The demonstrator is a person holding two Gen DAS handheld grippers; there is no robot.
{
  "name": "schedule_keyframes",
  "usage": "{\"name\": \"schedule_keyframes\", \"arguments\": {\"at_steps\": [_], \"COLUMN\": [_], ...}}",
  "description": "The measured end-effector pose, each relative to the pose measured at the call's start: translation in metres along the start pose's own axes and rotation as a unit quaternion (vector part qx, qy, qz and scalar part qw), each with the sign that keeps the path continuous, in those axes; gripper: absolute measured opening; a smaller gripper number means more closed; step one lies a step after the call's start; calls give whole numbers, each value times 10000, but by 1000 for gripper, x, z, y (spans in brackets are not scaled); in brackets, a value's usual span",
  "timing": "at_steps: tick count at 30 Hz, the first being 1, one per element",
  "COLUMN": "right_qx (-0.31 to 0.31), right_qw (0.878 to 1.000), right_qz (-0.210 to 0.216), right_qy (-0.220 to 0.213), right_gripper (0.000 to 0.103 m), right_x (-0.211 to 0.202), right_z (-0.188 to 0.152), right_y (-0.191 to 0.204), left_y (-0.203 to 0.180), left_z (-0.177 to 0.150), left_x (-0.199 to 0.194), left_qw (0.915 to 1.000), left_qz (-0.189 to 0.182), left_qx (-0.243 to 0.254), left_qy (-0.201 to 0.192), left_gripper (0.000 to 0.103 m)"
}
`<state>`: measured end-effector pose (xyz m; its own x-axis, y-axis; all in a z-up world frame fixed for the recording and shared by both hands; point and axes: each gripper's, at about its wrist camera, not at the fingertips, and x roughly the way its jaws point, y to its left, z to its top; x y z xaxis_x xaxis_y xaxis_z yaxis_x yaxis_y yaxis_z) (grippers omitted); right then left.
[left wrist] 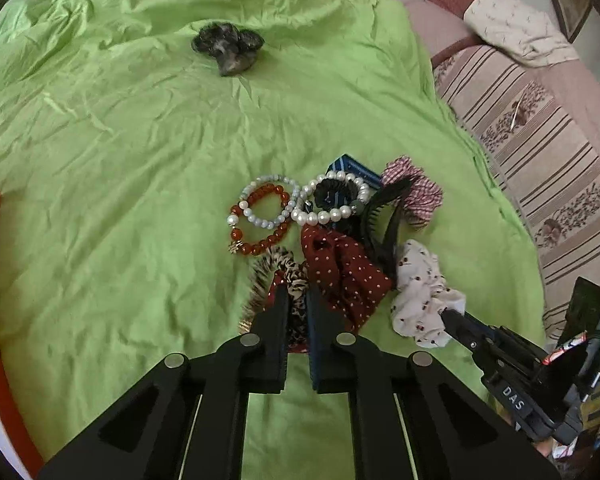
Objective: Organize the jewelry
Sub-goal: 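Grasp the leopard-print bracelet with the left tool while the right tool grasps the red scrunchie, then carry both items to the red tray and open both tools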
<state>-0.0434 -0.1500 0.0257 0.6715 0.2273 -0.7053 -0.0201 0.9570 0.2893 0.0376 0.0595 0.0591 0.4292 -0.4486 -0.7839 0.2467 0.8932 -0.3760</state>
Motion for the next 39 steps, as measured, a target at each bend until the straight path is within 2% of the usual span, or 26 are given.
{"name": "schedule_keyframes", "arguments": {"at_steps": [6,12,16,17,18,19,21,25,30,31,32,33,34,39], "right_qx": [-219,-600,-754,-737,-734,-746,-891,-1287,-1215,-1168,-1136,-1129,-1140,-1225], "right_qw": [9996,9973,9963,9967,9970,9970,9955,9893,9854,9851,9844,9831,9819,9848], "right_qz": [-17,-19,2,13,38,111,320,638,1005,1041,1051,1014,984,1001], "right_qy": [-190,-430,-403,-337,-244,-158,-41,271,642,719,841,1020,1145,713], "right_gripper": [1,1,1,4,17,38,58,59,59,58,52,16,4,4], "right_x": [-30,-58,-60,-56,-52,-49,-41,-19,33,42,53,66,72,43], "right_z": [-1,0,-3,-4,-6,-7,-13,-21,-17,-16,-15,-15,-14,2], "right_y": [18,52,71,74,77,80,93,127,166,170,173,176,177,184], "left_y": [-4,1,15,18,23,28,40,58,70,72,75,79,84,112], "left_z": [-11,-24,-37,-41,-44,-49,-56,-62,-65,-65,-64,-64,-63,-55], "left_x": [-60,-113,-134,-136,-136,-136,-137,-139,-141,-142,-144,-146,-148,-168], "left_qw": [9985,9939,9928,9925,9923,9924,9928,9918,9904,9901,9897,9893,9888,9841], "left_qz": [182,456,501,558,639,675,680,742,854,875,905,918,930,985], "left_qx": [83,289,262,238,209,173,41,-158,-258,-276,-305,-335,-388,-671], "left_qy": [-502,-961,-1058,-1059,-1042,-1018,-985,-1032,-1060,-1061,-1069,-1080,-1097,-1316], "left_gripper": [7,7,7,7,7,7,7,7,7,7,7,7,7,7]}}
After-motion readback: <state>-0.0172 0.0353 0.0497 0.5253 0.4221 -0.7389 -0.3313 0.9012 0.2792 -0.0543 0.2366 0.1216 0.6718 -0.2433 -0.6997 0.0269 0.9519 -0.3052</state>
